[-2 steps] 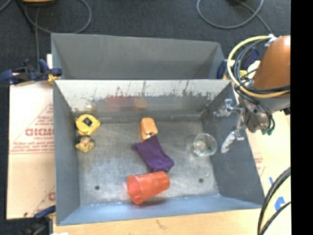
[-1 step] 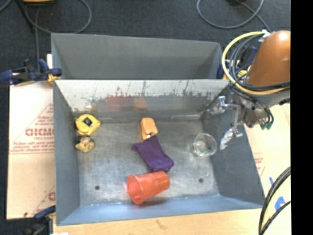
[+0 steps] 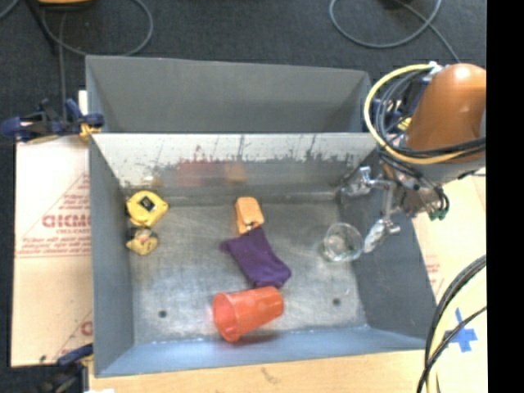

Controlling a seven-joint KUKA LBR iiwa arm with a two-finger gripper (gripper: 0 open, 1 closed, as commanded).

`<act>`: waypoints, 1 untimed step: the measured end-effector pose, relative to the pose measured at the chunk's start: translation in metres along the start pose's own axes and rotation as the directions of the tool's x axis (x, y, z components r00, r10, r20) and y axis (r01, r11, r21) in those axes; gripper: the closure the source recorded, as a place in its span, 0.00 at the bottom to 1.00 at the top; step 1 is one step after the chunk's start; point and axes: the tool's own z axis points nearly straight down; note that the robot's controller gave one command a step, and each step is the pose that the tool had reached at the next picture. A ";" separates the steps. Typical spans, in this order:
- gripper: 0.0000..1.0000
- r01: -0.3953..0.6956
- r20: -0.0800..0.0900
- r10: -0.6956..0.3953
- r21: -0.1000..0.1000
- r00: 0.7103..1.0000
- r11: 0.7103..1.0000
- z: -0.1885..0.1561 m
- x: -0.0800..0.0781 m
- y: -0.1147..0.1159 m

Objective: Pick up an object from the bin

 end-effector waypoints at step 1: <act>0.00 0.003 -0.003 -0.003 -0.001 1.000 1.000 0.014 0.001 -0.001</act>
Offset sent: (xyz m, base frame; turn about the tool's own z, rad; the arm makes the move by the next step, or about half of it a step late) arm -0.0240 0.0107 -0.0822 -0.2695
